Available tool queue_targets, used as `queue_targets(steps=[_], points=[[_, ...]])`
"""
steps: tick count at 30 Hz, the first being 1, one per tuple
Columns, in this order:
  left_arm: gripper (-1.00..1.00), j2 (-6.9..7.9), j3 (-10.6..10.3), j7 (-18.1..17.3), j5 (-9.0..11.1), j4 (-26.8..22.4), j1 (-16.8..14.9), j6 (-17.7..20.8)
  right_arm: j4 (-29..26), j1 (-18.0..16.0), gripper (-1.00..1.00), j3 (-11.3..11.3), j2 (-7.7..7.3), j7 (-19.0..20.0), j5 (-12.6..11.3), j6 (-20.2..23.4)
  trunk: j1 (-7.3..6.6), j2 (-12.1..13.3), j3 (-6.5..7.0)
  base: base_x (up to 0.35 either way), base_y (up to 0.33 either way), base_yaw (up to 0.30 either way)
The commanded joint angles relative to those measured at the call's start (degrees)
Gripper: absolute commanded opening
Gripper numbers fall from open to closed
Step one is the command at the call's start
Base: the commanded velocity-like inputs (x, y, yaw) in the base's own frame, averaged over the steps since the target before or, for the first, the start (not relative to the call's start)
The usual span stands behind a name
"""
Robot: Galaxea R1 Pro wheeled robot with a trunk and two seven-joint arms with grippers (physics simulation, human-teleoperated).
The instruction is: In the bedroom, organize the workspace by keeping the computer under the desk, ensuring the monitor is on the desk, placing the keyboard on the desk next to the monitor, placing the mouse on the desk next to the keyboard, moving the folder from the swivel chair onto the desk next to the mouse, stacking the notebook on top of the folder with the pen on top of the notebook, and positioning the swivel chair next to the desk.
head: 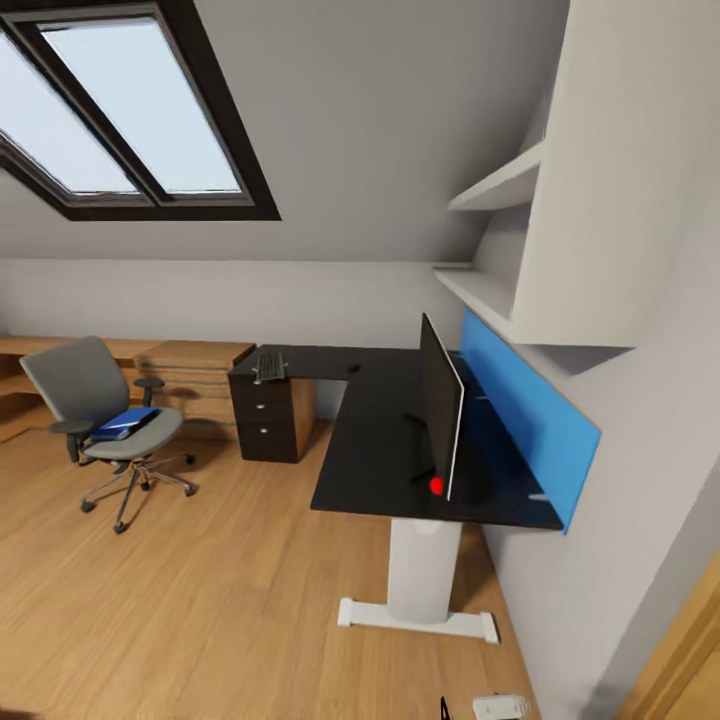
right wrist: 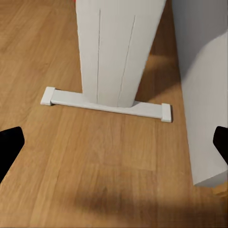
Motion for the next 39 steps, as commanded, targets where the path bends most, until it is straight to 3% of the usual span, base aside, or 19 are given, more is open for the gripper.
queue_targets(steps=[1,10,24,39], points=[[1.0,0.0,0.12,0.0,0.08,0.1,-0.05,-0.16,0.12,-0.07,1.0,0.5,0.03,-0.38,-0.29,-0.18,0.02,-0.09,-0.1,0.0,0.275,0.262],[1.0,0.01,0.2,-0.05,0.15,0.15,-0.04,-0.16,0.04,-0.07,1.0,0.42,-0.05,-0.38,-0.48,-0.18,0.02,-0.09,-0.38,0.0,0.301,0.126],[1.0,-0.07,0.3,-0.05,0.26,0.15,-0.04,-0.25,0.07,-0.07,1.0,0.48,0.06,-0.38,-0.49,-0.18,0.02,-0.09,-0.83,0.012,0.309,-0.132],[1.0,-0.15,0.35,-1.19,0.28,0.15,-0.04,-0.25,0.12,-0.07,1.0,0.51,0.11,-0.3,-0.42,-0.27,0.02,-0.09,-0.83,0.202,0.186,-0.009]])
